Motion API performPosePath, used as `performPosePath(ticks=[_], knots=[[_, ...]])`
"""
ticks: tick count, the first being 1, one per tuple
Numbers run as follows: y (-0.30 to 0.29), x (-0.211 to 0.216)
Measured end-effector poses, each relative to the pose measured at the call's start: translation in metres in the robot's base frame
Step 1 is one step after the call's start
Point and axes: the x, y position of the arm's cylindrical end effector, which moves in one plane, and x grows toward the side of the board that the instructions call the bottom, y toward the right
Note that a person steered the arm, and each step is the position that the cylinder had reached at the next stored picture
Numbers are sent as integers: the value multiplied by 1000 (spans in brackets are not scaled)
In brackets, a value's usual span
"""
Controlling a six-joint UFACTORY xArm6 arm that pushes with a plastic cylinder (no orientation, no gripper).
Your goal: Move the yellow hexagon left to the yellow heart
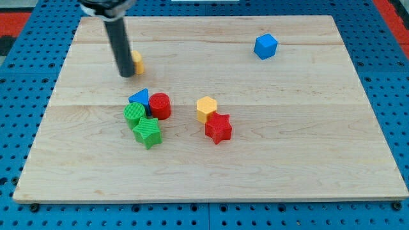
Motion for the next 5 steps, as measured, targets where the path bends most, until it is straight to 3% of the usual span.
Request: performPosePath(ticks=[1, 2, 3, 4, 5], knots=[[21, -22], [111, -23], [155, -36], [137, -35], [166, 21]])
